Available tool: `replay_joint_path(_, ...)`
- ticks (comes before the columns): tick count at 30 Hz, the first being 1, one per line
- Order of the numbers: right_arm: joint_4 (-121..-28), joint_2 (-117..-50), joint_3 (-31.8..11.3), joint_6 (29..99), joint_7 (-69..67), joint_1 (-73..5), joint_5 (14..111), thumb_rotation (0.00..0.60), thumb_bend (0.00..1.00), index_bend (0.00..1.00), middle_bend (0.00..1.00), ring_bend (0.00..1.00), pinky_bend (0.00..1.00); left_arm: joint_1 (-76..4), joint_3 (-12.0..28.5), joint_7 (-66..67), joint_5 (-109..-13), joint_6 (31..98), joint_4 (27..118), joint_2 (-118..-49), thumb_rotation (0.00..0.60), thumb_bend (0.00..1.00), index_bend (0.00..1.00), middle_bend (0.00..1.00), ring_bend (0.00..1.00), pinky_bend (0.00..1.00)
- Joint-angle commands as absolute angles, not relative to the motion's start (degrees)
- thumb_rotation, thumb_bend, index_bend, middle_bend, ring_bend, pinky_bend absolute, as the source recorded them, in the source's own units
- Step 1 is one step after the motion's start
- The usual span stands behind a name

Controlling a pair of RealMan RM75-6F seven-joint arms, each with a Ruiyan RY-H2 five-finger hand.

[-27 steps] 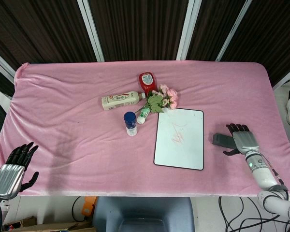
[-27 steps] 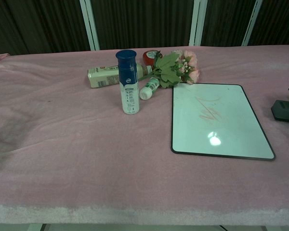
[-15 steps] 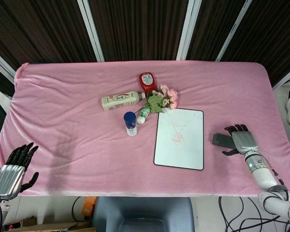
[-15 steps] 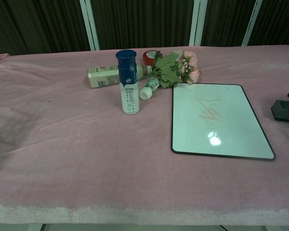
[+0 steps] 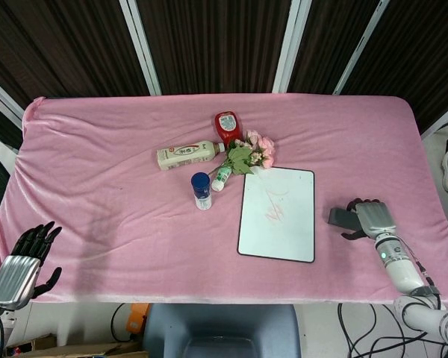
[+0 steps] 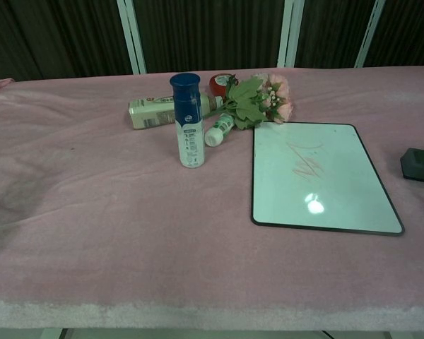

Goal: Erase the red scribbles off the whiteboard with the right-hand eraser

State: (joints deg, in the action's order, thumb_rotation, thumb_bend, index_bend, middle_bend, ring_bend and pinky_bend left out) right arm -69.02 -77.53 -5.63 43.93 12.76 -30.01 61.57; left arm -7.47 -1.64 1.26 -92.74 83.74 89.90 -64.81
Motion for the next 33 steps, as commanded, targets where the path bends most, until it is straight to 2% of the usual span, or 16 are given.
replay_joint_path(1, -68.88, -77.79, -5.58, 44.39, 13.49, -30.08, 61.15, 0.600, 0.30, 0.55, 0.43, 0.40, 0.43, -7.47, -1.79, 1.03, -93.04, 83.83, 89.85, -64.74, 0.600, 0.39, 0.00, 0.00, 0.00, 0.10)
replay_joint_path(5, -68.74, -78.01, -5.58, 44.77, 14.02, -30.10, 60.89, 0.600, 0.30, 0.60, 0.47, 0.45, 0.48, -7.49, -1.87, 0.98, -93.16, 83.77, 89.82, -64.71, 0.600, 0.39, 0.00, 0.00, 0.00, 0.10)
replay_joint_path(11, -68.15, -79.21, -5.96, 47.25, 17.93, -30.04, 58.39, 0.600, 0.31, 0.72, 0.58, 0.57, 0.65, -7.44, -1.92, 0.93, -93.20, 83.86, 89.78, -64.66, 0.600, 0.39, 0.00, 0.00, 0.00, 0.10)
replay_joint_path(16, -68.27, -79.91, -6.74, 51.33, 18.42, -29.74, 59.75, 0.600, 0.38, 0.81, 0.65, 0.64, 0.73, -7.46, -1.90, 1.48, -92.90, 83.58, 89.98, -64.54, 0.600, 0.39, 0.00, 0.00, 0.00, 0.10)
replay_joint_path(23, -70.26, -80.91, -10.31, 55.42, 20.79, -32.60, 61.44, 0.600, 0.41, 0.85, 0.68, 0.68, 0.77, -7.49, -1.82, 1.63, -92.98, 83.70, 89.86, -64.72, 0.600, 0.39, 0.00, 0.00, 0.00, 0.10)
replay_joint_path(28, -70.06, -83.76, -13.03, 53.18, 25.19, -37.41, 59.17, 0.600, 0.43, 0.86, 0.69, 0.69, 0.77, -7.54, -1.63, 1.89, -92.67, 83.62, 89.81, -64.84, 0.600, 0.39, 0.00, 0.00, 0.00, 0.10)
replay_joint_path(33, -70.61, -86.85, -13.48, 49.72, 32.55, -42.34, 55.44, 0.600, 0.43, 0.87, 0.70, 0.70, 0.77, -7.71, -1.30, 2.06, -91.80, 83.07, 89.73, -64.85, 0.600, 0.39, 0.00, 0.00, 0.00, 0.10)
